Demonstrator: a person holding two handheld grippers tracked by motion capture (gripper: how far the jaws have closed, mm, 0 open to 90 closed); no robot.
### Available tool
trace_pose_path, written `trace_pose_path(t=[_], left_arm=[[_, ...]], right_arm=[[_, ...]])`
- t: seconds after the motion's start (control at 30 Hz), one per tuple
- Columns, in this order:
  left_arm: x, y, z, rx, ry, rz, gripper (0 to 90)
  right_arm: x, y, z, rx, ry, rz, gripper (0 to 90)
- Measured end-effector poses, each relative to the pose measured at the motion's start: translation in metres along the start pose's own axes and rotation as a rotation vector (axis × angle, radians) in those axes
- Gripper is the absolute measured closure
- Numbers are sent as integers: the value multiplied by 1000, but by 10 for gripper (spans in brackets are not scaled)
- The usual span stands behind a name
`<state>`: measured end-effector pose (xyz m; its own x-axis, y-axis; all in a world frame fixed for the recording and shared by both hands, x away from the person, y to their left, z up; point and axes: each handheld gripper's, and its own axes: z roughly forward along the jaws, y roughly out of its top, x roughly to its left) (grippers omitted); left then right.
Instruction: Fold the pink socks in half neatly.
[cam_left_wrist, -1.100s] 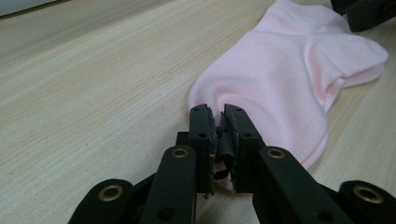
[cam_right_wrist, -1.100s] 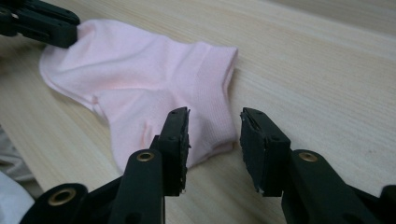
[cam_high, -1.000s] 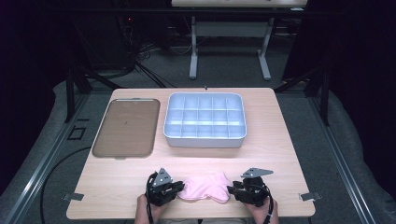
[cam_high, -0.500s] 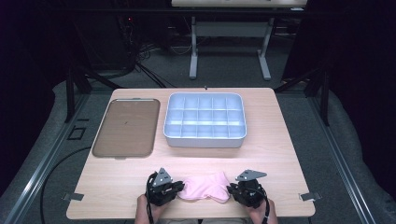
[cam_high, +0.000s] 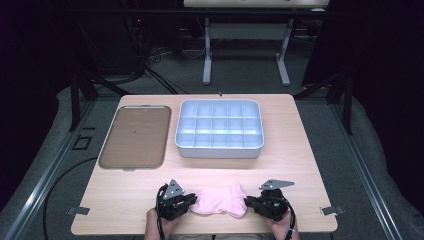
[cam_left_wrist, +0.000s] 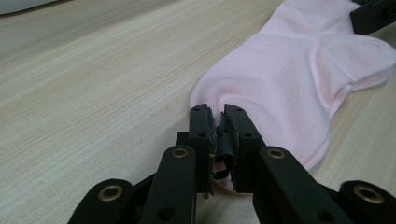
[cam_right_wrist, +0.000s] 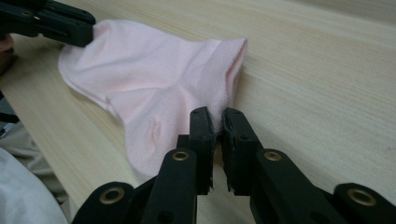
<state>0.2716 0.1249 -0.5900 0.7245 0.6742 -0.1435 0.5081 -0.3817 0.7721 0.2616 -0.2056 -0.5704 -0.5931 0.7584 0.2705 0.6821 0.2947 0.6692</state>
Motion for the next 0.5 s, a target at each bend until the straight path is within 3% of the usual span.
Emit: trace_pose_path(t=[0.17, 0.5], left_arm=[[0, 0, 0, 1, 0, 0, 817], [0, 0, 0, 0, 2, 0, 818]], right_arm=[[8, 7, -8, -24, 0, -19, 830], [21, 19, -13, -16, 6, -84, 829]])
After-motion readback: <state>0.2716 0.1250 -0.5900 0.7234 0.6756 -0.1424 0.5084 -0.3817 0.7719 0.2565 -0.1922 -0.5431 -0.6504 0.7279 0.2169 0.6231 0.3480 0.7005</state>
